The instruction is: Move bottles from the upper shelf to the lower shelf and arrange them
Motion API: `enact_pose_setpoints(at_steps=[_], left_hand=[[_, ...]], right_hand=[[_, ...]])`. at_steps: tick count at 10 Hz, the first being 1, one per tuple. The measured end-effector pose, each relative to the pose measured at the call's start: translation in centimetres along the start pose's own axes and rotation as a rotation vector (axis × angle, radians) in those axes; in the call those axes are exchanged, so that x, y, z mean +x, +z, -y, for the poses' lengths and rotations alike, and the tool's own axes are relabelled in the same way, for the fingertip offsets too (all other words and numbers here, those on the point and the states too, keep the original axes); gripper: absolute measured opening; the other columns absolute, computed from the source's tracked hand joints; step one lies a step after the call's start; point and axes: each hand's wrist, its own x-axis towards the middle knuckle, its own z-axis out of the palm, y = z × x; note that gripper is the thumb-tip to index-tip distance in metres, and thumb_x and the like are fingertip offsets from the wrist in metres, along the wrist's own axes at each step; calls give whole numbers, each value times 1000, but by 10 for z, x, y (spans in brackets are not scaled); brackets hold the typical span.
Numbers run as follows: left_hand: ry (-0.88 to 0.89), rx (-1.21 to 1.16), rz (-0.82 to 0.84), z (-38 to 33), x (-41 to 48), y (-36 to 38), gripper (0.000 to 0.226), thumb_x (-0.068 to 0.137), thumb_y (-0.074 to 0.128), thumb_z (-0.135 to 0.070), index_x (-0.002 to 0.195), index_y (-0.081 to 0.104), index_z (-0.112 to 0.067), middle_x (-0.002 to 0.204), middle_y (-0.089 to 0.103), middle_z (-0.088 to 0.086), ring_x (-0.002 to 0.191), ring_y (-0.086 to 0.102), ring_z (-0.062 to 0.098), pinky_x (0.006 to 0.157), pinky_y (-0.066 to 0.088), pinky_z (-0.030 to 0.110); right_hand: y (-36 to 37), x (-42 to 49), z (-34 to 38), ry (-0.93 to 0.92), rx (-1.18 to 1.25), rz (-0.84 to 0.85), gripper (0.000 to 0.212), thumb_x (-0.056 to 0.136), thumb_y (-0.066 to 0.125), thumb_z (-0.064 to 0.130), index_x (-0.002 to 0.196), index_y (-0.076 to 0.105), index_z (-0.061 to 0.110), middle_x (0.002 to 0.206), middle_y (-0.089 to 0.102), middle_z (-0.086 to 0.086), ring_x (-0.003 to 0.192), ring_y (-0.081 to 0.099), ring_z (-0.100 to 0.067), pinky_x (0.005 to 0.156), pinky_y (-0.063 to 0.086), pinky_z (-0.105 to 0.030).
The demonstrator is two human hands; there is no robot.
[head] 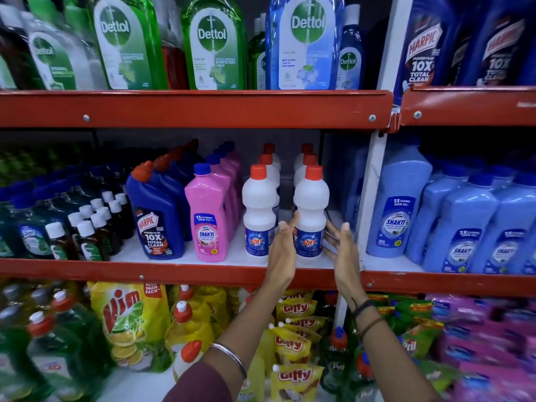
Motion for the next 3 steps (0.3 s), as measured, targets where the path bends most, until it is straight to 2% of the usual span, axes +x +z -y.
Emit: enact_pose_setpoints(at_steps=[1,2,3], left_hand=[[5,53,-9,1,-1,-2,93,59,14,-100,133,41,-51,150,38,-12,138,35,10,117,28,39],[209,151,-44,-8,-10,-4,81,81,17,-85,138,43,-34,140,40,-23,129,35,-12,114,29,22],[443,240,-116,-24,-9,-14,54,99,24,-57,138,45,-26,149,40,-6,136,32,-5,114,26,19]], right_hand=[[0,-4,-1,-42,-69,13,39,90,29,59,116,53,44,142,48,0,129,47,-19,108,39,-45],[-3,-13,-6,-134,-140,-73,52,89,36,55,130,51,27,139,53,-4,129,48,-19,106,42,-43],[-18,-45,-18,-270,-257,-172,34,91,39,54,122,51,45,134,56,0,124,51,-15,104,44,-44]])
